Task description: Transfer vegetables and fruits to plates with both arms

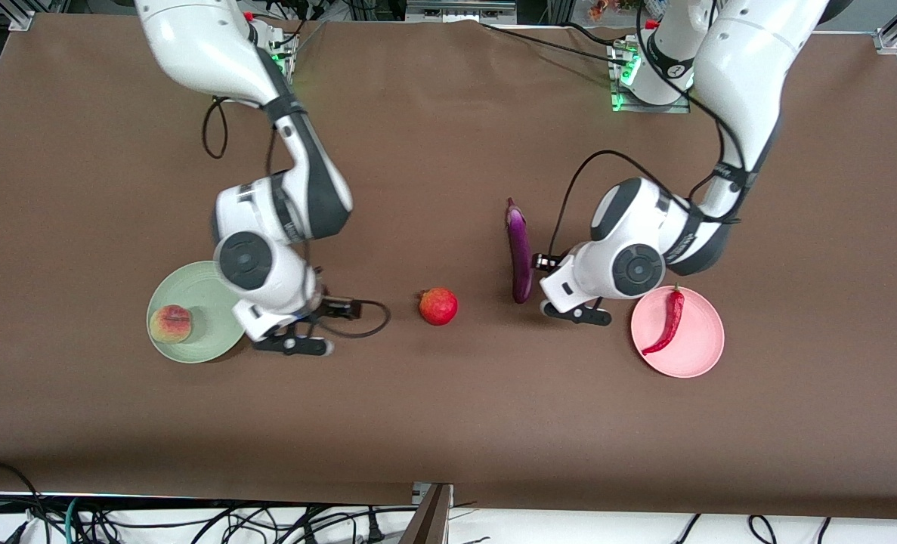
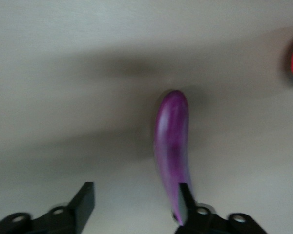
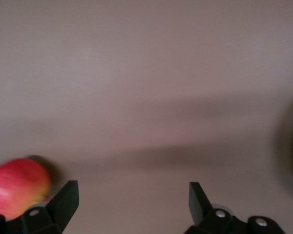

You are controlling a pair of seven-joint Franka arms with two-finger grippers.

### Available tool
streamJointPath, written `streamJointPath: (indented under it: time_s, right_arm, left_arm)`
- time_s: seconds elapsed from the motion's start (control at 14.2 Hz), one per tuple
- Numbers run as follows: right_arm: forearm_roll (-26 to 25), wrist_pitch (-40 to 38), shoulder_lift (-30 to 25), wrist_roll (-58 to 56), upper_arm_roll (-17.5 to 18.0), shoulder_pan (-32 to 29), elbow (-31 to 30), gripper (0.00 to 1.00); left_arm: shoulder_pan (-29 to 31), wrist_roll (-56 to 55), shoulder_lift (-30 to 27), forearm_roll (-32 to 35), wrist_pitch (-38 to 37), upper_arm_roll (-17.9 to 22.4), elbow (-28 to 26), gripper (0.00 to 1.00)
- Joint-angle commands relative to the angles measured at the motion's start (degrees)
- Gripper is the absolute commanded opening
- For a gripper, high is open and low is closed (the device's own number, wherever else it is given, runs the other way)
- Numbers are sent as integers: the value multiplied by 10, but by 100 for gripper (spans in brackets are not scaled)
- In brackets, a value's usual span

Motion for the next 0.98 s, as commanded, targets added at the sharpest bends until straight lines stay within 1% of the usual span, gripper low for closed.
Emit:
streamJointPath:
  time_s: [0.0,0.07,0.14,0.21,0.28,0.35,0.42,0.49,0.56,0.63,0.77,0.84,0.91]
  right_arm:
    - [10,58,22,66,5,26,6,100]
    - [10,76,29,85,19,27,6,100]
    - [9,95,35,104,36,27,6,100]
    - [9,113,42,121,49,27,6,100]
    - [9,132,49,135,60,27,6,100]
    - [9,146,53,141,67,27,5,100]
    - [10,158,59,145,70,27,5,100]
    - [10,163,60,150,71,27,4,100]
    - [10,164,60,150,75,27,5,100]
    - [10,166,61,149,80,27,5,100]
    - [14,189,65,155,84,27,4,100]
    - [19,199,69,161,91,27,4,100]
    - [19,206,72,162,95,27,4,100]
  left_arm:
    - [-27,-52,-6,-13,93,1,-58,100]
    - [-40,-66,-5,-13,117,1,-72,100]
    - [-44,-69,-2,-13,125,1,-77,100]
    - [-50,-70,3,-12,126,2,-76,92]
    - [-58,-70,3,-8,126,2,-77,53]
    - [-59,-69,3,-3,126,4,-77,26]
    - [-62,-69,4,10,126,4,-77,16]
    - [-62,-69,4,24,126,4,-76,12]
    - [-61,-69,6,27,126,4,-77,4]
    - [-59,-69,8,27,126,4,-77,2]
    - [-53,-69,1,27,119,4,-73,0]
    - [-49,-69,-17,27,107,6,-72,0]
    - [-38,-69,-42,27,76,7,-67,0]
